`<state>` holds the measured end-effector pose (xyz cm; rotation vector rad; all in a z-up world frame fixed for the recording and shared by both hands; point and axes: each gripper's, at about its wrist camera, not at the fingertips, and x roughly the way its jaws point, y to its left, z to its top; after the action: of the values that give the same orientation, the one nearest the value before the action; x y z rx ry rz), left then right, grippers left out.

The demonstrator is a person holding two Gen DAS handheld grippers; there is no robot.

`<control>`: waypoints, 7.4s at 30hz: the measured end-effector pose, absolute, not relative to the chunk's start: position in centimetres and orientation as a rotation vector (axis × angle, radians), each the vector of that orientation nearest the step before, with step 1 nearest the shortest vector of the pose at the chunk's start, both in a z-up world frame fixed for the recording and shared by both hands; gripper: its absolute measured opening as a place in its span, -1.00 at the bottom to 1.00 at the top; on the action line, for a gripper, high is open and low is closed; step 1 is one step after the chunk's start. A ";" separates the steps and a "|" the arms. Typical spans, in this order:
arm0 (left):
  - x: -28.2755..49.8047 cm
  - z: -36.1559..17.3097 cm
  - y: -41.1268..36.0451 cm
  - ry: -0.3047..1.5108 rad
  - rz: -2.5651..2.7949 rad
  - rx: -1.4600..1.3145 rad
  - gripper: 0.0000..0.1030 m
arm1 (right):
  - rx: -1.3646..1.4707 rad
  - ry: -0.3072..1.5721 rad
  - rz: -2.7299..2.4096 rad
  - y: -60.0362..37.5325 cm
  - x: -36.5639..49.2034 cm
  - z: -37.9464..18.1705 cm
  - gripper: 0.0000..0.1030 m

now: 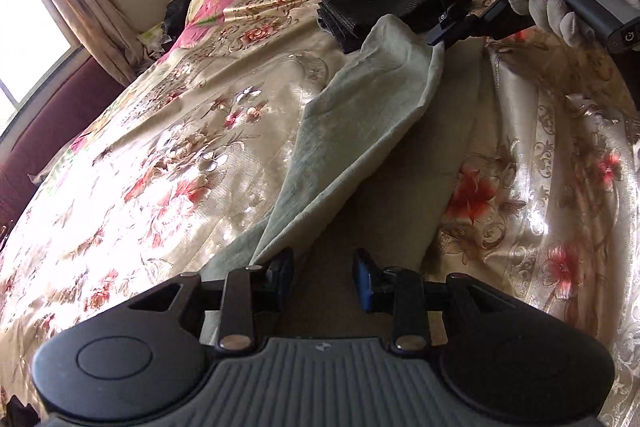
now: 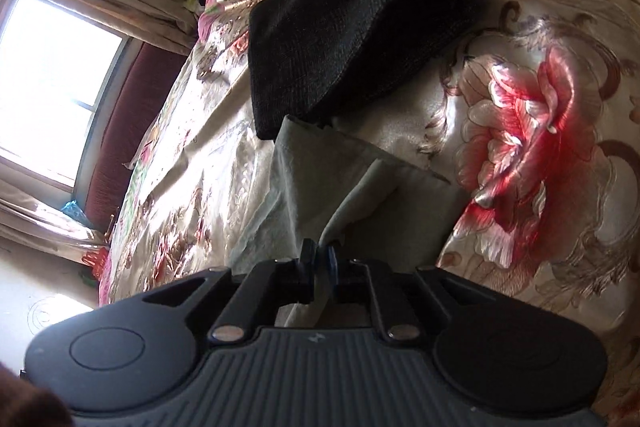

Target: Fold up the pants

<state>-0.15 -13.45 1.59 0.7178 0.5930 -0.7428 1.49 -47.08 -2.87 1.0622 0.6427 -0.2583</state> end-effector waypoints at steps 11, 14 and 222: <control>-0.3 3.7 -12.4 0.563 -0.770 0.672 -0.22 | 0.976 0.584 -0.242 -47.5 -0.8 -0.5 -0.94; -1.0 2.5 -12.2 0.614 -0.800 0.682 -0.22 | 0.924 0.731 -0.281 -47.3 0.1 -2.4 -0.83; -2.1 2.7 6.7 0.690 -0.439 0.012 0.58 | -0.127 0.818 0.659 0.8 9.8 4.9 -0.93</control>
<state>-2.06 6.73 2.73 0.0123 0.6899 -0.4392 9.81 0.75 4.94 -0.1272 0.8179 0.6588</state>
